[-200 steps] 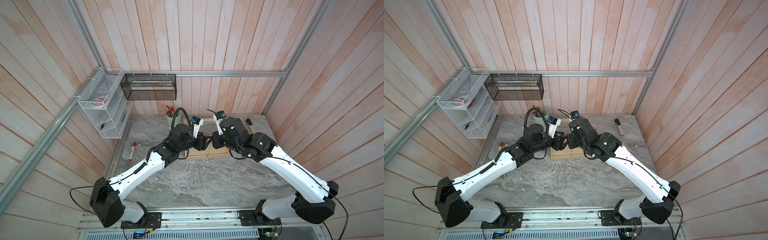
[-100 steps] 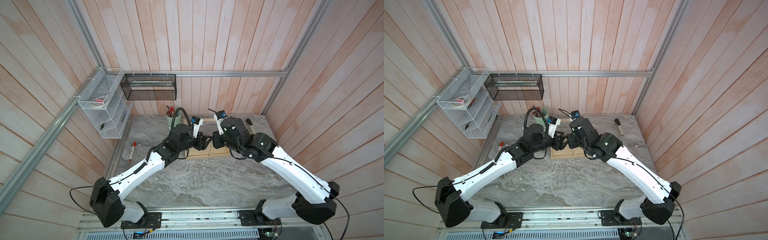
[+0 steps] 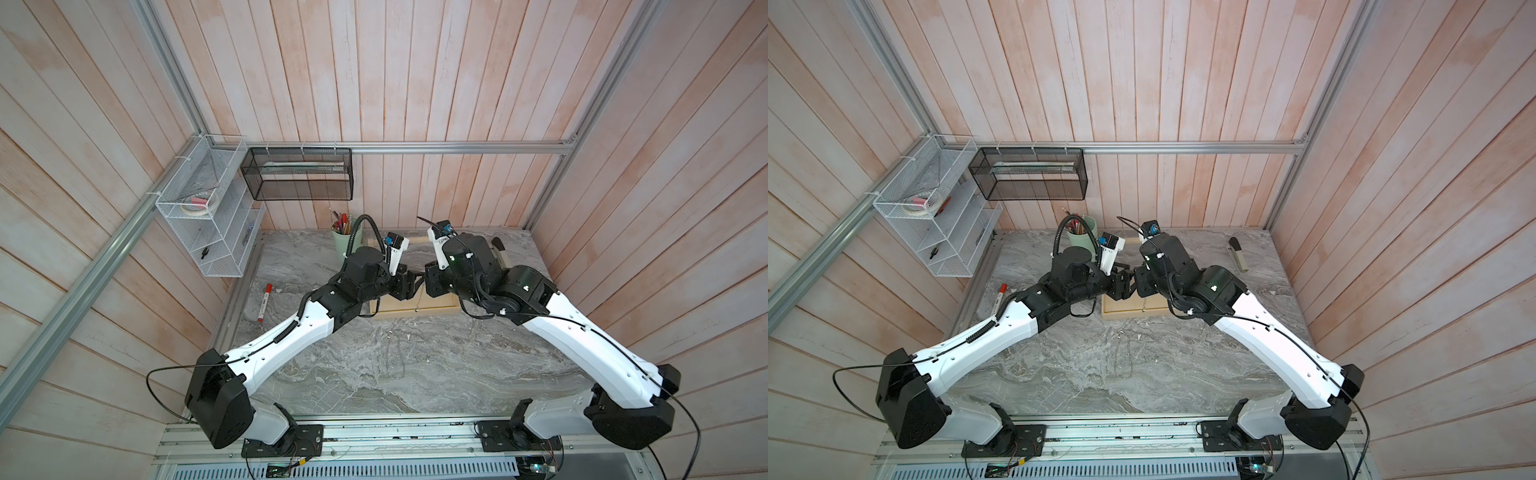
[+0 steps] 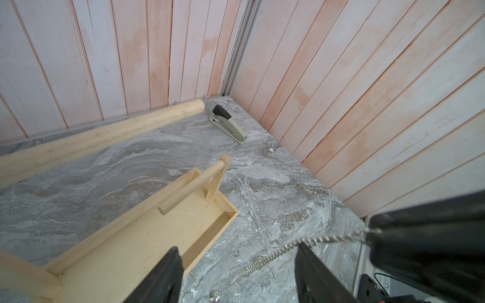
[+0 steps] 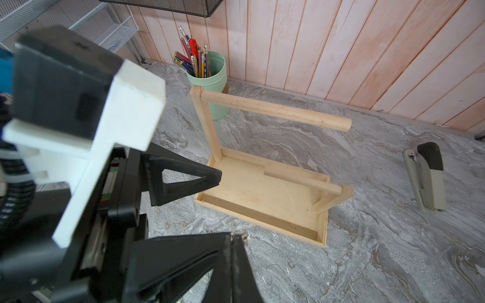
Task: Hang the necklace on the jewelry display stand
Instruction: Adjust the necklace.
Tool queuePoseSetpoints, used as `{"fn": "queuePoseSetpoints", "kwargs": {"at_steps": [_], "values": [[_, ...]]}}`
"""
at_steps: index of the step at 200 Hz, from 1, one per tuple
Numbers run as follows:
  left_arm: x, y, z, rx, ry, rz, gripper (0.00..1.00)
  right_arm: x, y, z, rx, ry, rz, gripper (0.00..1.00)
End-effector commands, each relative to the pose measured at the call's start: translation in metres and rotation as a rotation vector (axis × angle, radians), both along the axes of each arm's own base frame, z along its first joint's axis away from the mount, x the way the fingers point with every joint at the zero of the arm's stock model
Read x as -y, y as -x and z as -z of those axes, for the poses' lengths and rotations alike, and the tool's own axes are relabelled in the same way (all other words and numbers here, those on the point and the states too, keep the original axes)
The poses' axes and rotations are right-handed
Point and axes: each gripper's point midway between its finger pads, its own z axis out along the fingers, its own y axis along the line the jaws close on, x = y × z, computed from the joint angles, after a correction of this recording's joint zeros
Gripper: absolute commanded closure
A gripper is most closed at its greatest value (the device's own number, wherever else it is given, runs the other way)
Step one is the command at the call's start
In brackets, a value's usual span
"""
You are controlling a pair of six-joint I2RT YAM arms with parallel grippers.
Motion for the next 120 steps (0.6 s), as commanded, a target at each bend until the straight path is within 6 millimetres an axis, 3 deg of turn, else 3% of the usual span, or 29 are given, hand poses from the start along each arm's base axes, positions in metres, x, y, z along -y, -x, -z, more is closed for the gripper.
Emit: {"fn": "queuePoseSetpoints", "kwargs": {"at_steps": [1,120], "values": [[0.0032,-0.0046,-0.0104,0.037,0.003,-0.006,0.30,0.0012,0.0036,-0.0221,0.037,-0.052,-0.012,1.00],[0.0109,-0.0123,-0.0084,0.044,-0.003,0.001,0.30,-0.0020,0.0061,-0.0313,0.043,-0.084,-0.029,1.00]]}}
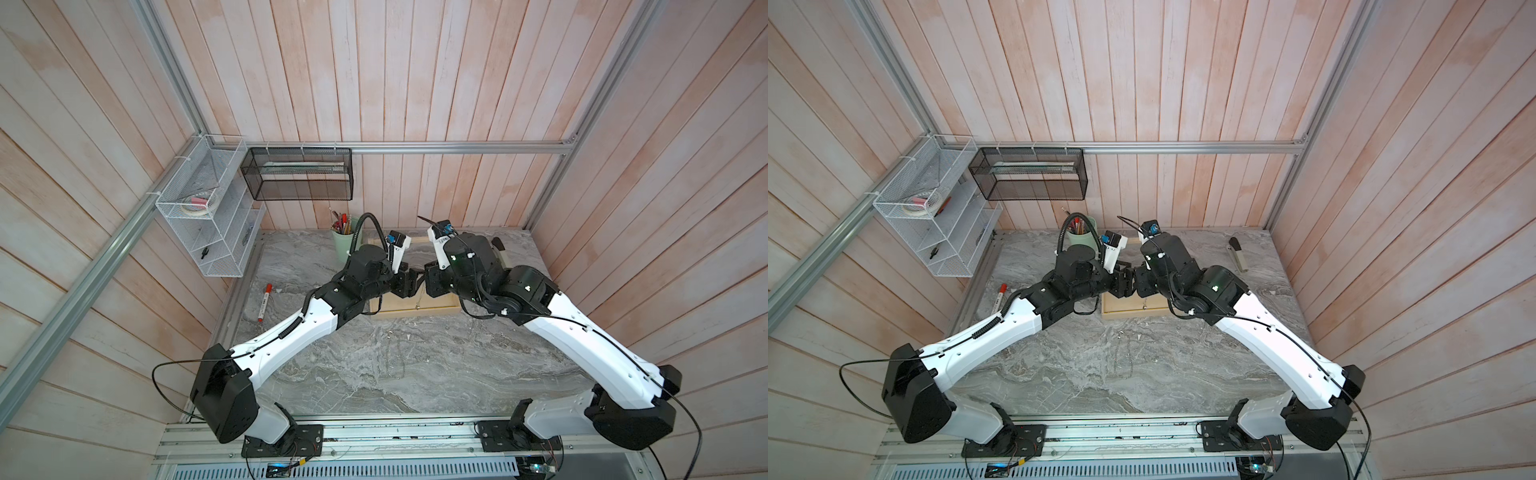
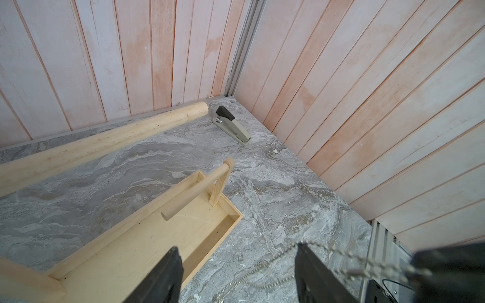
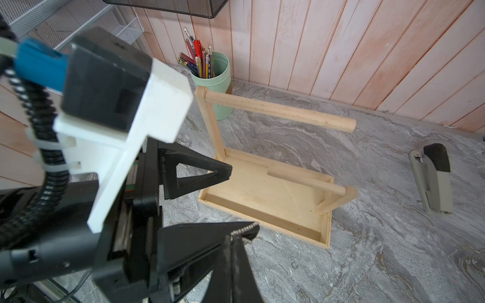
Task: Hang the necklace on the jewelry display stand
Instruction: Adjust the necklace.
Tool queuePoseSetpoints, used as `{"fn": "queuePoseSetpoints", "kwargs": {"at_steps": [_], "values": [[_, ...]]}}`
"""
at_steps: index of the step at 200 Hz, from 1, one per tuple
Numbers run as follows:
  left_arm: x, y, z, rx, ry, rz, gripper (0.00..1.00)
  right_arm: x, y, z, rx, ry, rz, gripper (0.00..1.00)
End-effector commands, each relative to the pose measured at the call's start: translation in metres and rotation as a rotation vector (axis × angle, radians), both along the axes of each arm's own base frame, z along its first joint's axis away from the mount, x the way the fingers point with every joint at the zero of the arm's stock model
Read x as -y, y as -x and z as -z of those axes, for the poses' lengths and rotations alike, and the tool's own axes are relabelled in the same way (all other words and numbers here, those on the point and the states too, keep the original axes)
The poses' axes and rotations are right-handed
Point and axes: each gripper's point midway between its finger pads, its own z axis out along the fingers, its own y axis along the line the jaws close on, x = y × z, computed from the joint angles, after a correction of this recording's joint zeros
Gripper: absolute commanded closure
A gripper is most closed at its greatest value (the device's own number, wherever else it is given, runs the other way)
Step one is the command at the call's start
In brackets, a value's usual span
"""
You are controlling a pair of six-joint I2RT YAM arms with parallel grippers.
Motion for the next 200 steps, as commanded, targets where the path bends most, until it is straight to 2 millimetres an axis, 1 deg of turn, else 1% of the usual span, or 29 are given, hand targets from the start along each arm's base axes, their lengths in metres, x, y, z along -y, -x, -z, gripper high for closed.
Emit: {"fn": "queuePoseSetpoints", "kwargs": {"at_steps": [1,74,148,177,200], "values": [[0.006,-0.004,-0.013,0.043,0.012,0.012,0.30,0.000,0.004,-0.028,0.045,-0.070,-0.013,1.00],[0.017,0.000,-0.010,0.029,0.028,0.070,0.30,-0.003,0.000,-0.029,0.054,-0.070,-0.020,1.00],[0.021,0.011,-0.006,0.007,0.039,0.130,0.30,-0.001,-0.006,-0.025,0.038,-0.088,-0.025,1.00],[0.024,0.015,-0.010,0.007,0.049,0.152,0.30,0.000,-0.008,-0.021,0.027,-0.087,-0.024,1.00],[0.023,0.011,-0.011,0.015,0.041,0.141,0.30,-0.001,-0.005,-0.024,0.029,-0.107,-0.036,1.00]]}}
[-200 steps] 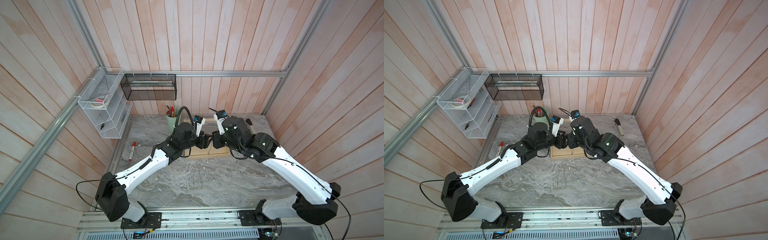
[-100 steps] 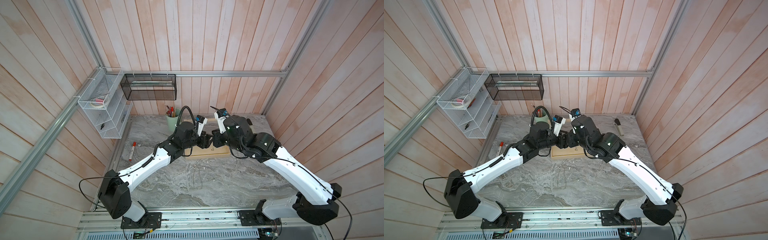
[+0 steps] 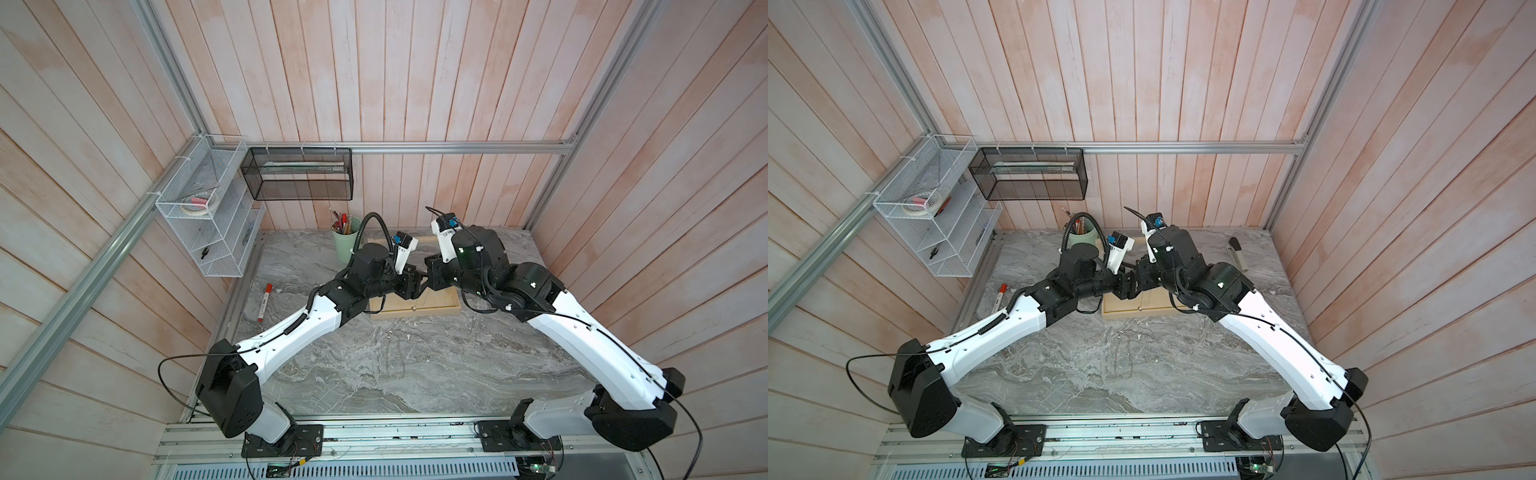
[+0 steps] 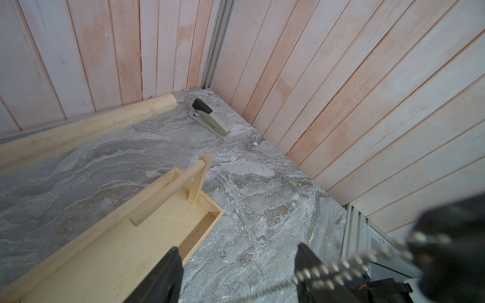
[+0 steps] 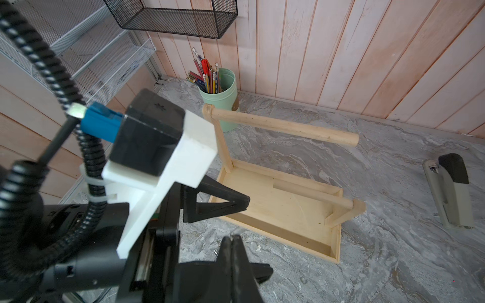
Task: Hang the necklace on the jewelry display stand
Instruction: Adjust the necklace, then hang the necklace on the stand.
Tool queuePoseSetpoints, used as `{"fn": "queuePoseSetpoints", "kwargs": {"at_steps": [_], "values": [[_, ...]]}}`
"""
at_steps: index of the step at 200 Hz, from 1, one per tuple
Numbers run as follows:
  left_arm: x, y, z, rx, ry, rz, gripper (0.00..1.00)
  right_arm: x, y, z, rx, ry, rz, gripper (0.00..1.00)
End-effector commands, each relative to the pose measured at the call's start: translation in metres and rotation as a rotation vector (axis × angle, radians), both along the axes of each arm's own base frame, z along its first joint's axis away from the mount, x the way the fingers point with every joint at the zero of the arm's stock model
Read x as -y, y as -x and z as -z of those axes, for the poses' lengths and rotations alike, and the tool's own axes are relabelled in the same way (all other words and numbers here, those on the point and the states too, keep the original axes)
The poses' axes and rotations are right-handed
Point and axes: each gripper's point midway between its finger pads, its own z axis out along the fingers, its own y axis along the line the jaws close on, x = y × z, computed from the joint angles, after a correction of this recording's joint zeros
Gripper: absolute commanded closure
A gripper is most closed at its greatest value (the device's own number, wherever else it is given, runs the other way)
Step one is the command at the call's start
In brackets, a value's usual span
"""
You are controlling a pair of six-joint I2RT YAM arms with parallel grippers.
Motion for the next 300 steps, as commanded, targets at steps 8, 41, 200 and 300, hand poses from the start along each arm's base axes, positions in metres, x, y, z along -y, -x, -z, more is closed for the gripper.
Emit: {"fn": "queuePoseSetpoints", "kwargs": {"at_steps": [8,41,200,300], "values": [[0.007,-0.002,-0.011,0.046,0.011,0.021,0.30,0.000,0.003,-0.013,0.023,-0.046,-0.019,1.00],[0.013,-0.008,-0.010,0.058,0.005,0.027,0.34,-0.002,0.003,-0.011,0.023,-0.044,-0.029,1.00],[0.016,-0.030,-0.032,0.124,-0.073,-0.005,1.00,0.037,-0.055,0.001,0.091,-0.077,0.049,1.00],[0.064,-0.105,-0.053,0.175,-0.114,0.022,1.00,0.083,-0.142,-0.015,0.243,-0.178,0.187,1.00]]}}
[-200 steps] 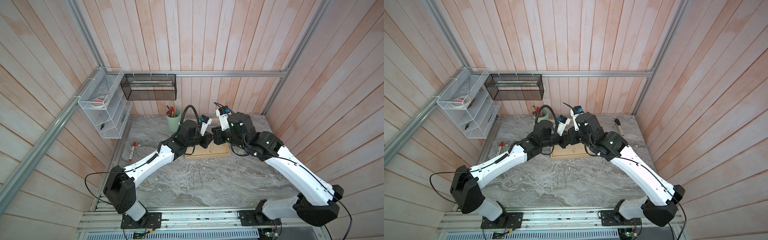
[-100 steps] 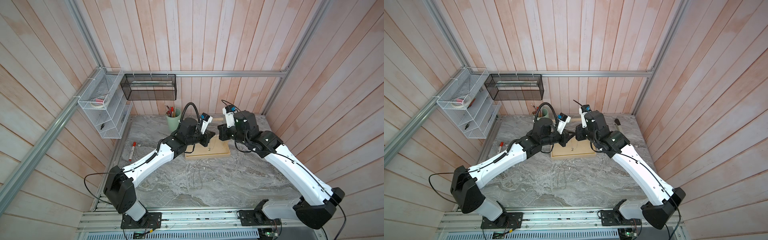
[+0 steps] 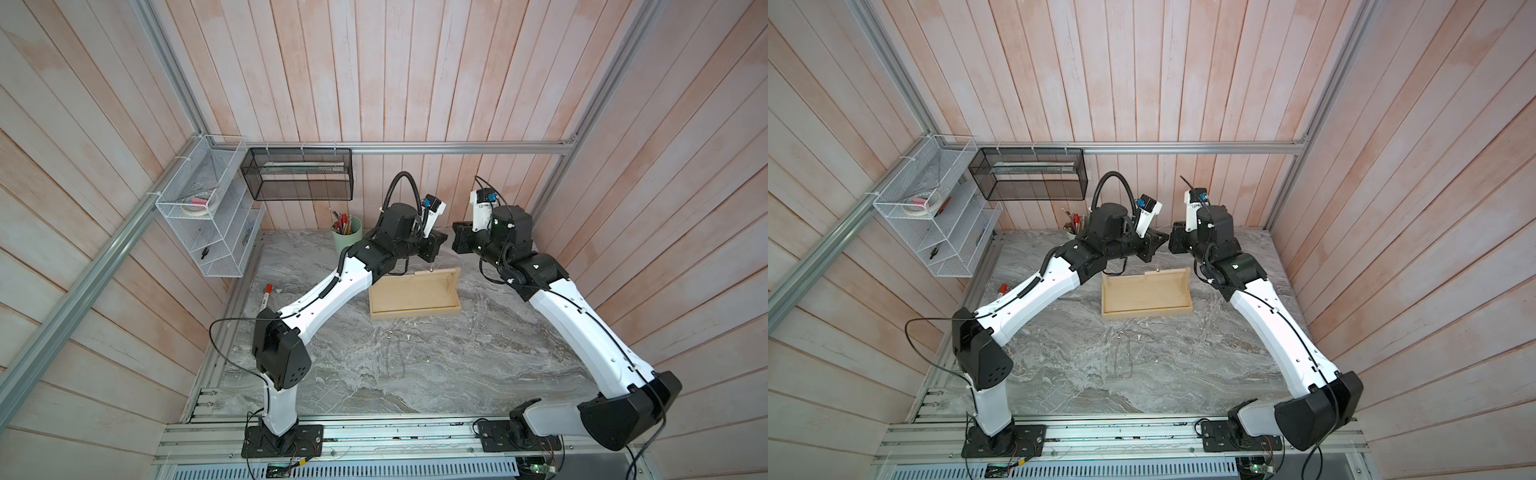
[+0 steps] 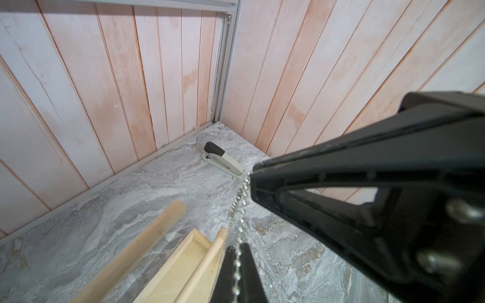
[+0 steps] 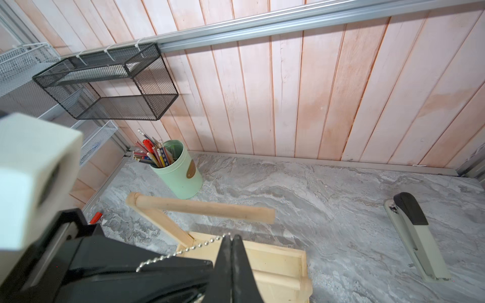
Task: Hang the necklace on the jewelry display stand
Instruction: Hang the necklace on the stand.
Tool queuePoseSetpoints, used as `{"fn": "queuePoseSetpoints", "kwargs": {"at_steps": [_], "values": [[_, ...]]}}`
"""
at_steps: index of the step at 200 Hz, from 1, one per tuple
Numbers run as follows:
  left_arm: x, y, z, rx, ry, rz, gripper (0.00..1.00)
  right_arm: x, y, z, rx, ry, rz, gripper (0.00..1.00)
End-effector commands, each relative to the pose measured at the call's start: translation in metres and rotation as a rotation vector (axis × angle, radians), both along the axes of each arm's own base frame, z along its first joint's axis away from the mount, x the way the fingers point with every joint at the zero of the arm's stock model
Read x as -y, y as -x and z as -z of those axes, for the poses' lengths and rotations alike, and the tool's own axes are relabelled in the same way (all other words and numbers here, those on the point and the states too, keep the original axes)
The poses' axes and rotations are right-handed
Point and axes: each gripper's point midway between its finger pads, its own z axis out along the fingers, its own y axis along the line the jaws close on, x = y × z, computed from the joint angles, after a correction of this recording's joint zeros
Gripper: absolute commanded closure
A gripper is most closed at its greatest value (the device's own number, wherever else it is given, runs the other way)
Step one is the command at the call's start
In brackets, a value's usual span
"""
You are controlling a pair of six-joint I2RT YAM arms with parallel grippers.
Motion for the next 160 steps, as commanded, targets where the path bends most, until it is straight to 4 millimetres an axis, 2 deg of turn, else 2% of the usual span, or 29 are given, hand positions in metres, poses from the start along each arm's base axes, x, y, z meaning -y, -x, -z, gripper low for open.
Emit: {"fn": "queuePoseSetpoints", "kwargs": {"at_steps": [1,38,62,93,118,160], "values": [[0.003,-0.018,0.002,0.016,-0.044,0.019,1.00,0.003,-0.021,-0.006,0.057,-0.022,0.002,1.00],[0.018,-0.049,0.006,0.001,-0.024,0.025,1.00,0.018,-0.050,0.012,0.045,-0.073,0.026,1.00],[0.019,-0.065,0.012,0.001,-0.011,0.024,1.00,0.021,-0.065,0.027,0.037,-0.061,0.039,1.00],[0.015,-0.077,0.024,-0.045,0.013,0.008,1.00,0.026,-0.082,0.041,0.018,-0.090,0.023,1.00],[0.009,-0.082,0.028,-0.053,0.008,-0.008,1.00,0.018,-0.089,0.045,0.015,-0.110,-0.018,1.00],[-0.003,-0.081,0.023,-0.045,0.009,-0.031,1.00,-0.006,-0.092,0.043,0.007,-0.142,-0.121,1.00]]}}
